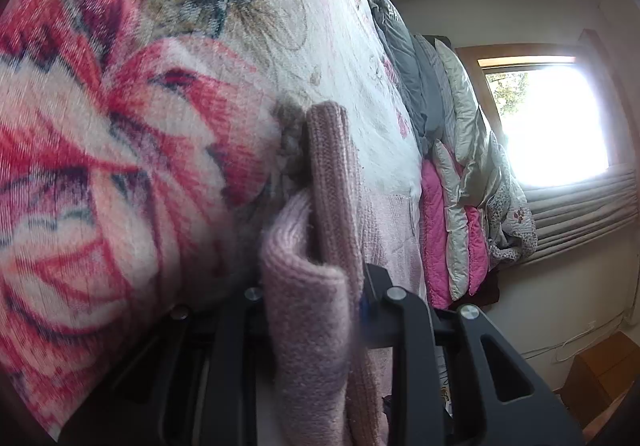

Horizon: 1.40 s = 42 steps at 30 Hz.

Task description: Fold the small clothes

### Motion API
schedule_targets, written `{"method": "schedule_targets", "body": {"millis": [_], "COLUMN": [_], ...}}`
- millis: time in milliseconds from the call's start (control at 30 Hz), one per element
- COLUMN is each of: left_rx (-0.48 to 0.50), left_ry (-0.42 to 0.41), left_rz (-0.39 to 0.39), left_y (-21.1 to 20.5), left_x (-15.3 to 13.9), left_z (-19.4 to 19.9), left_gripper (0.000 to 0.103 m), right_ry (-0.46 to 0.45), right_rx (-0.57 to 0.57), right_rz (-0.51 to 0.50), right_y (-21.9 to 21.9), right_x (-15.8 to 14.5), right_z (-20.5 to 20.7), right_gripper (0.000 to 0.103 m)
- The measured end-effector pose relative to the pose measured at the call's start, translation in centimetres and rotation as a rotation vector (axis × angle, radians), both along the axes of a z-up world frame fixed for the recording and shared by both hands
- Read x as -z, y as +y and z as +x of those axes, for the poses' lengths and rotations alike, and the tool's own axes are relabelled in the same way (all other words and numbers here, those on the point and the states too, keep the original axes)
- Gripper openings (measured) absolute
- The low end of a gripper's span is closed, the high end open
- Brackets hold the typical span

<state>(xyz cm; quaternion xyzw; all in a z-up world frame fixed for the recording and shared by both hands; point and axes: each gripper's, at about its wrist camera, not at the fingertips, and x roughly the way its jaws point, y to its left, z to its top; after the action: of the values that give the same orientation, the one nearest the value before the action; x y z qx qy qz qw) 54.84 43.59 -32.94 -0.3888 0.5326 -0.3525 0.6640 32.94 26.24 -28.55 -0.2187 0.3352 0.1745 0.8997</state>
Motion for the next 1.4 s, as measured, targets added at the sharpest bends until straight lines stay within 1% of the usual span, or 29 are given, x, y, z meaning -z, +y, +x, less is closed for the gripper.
{"method": "schedule_targets", "body": {"millis": [133,233,433,467,600,633,700,833,1000,1200,1333,1400], "left_rx": [-0.009,-0.02,-0.052,-0.056,-0.067,-0.071,-0.081,-0.088,-0.084,-0.091,-0.1,-0.101], "left_ry": [0.004,0.017,0.075,0.087,0.115,0.122,0.13,0.139,0.123,0.112,0.103,0.093], "left_rz": [0.01,0.019,0.048,0.055,0.129,0.148,0.184,0.252,0.334,0.43,0.504,0.541], "left_y": [-0.2,-0.5,-0.8,-0.8,-1.3,-1.5,-1.6,-2.2,-4.4,-8.0,-10.5,-11.9], "left_x": [0.0,-0.2,-0.8,-0.9,-2.2,-2.7,-3.7,-6.2,-10.5,-14.8,-17.2,-18.3], "left_z": [-0.1,-0.3,-0.4,-0.4,-0.3,-0.3,-0.3,-0.3,0.2,0.5,0.3,0.2], "left_gripper": [0.024,0.024,0.023,0.023,0.022,0.022,0.022,0.021,0.021,0.021,0.021,0.021], "right_ry": [0.013,0.022,0.054,0.056,0.074,0.078,0.082,0.088,0.084,0.081,0.09,0.085], "right_rx": [0.016,0.024,0.025,0.025,0.034,0.036,0.038,0.051,0.084,0.13,0.167,0.186], "right_rz": [0.008,0.011,0.035,0.037,0.045,0.051,0.062,0.105,0.196,0.313,0.399,0.426], "right_y": [0.1,0.2,0.2,0.2,-0.3,-0.5,-0.9,-1.9,-3.8,-7.8,-11.0,-12.5], "right_x": [0.1,0.1,-0.3,-0.4,-1.1,-1.2,-1.7,-2.9,-5.2,-7.9,-9.2,-9.8], "right_z": [0.3,0.2,-0.1,-0.2,-0.2,-0.3,-0.4,-0.8,-1.3,-1.4,-1.7,-2.0], "right_gripper": [0.063,0.06,0.046,0.041,0.026,0.025,0.02,0.018,0.016,0.013,0.013,0.013]}}
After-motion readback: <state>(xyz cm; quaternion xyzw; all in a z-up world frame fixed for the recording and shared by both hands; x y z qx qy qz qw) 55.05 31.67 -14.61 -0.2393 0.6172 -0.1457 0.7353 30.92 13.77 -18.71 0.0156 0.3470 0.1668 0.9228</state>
